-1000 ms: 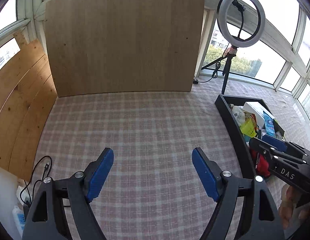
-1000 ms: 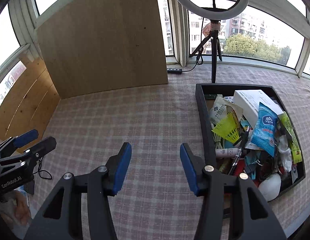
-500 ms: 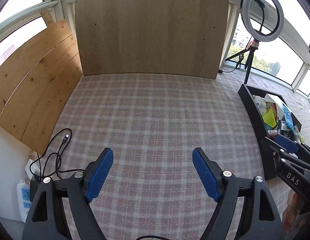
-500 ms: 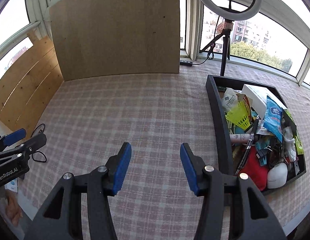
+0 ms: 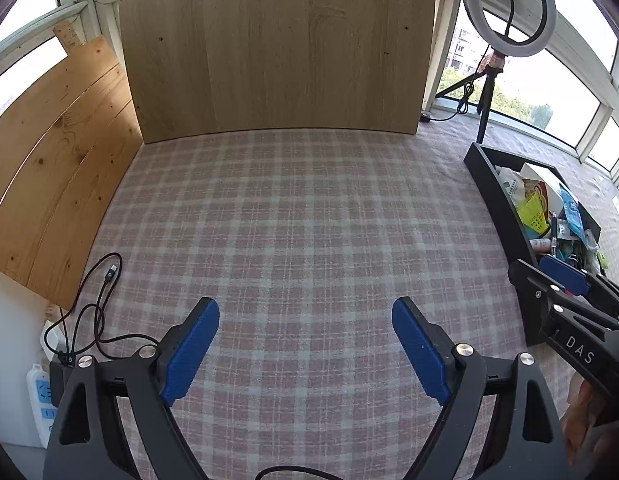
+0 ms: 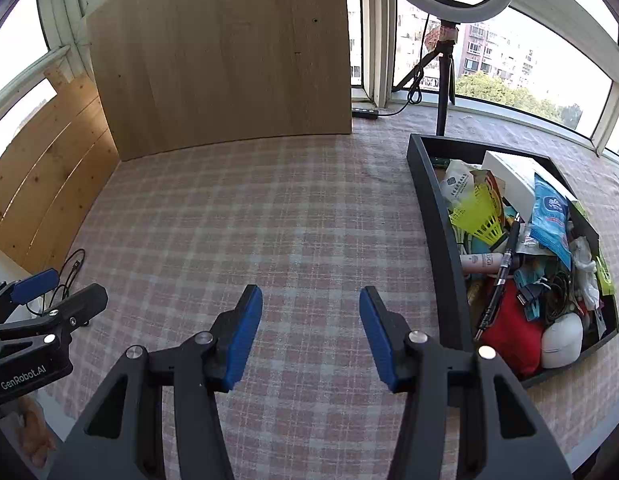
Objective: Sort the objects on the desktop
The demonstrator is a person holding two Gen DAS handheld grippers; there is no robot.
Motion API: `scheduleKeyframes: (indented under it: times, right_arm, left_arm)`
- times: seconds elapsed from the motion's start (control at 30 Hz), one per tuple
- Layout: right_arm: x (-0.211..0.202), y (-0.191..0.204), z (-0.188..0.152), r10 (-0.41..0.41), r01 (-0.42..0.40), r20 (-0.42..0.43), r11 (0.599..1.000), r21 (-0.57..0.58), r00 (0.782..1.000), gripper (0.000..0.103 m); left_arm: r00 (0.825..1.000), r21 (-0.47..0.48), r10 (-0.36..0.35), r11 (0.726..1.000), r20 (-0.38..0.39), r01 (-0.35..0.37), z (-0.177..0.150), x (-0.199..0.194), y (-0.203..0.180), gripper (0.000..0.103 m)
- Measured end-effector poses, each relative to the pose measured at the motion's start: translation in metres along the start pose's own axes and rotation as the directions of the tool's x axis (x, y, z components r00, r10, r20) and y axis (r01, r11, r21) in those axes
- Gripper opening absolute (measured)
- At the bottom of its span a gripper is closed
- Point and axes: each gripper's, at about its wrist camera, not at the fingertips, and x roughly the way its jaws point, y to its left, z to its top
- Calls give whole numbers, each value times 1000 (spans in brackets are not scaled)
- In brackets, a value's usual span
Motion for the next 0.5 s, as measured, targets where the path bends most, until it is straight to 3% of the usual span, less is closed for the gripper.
scheduleKeyframes:
  times: [0.5]
  right_arm:
    - [4, 2, 0, -6, 6, -11, 1000, 9, 1000, 50]
  left_arm:
    - [999, 21, -31, 999, -28, 32, -2, 9, -1, 89]
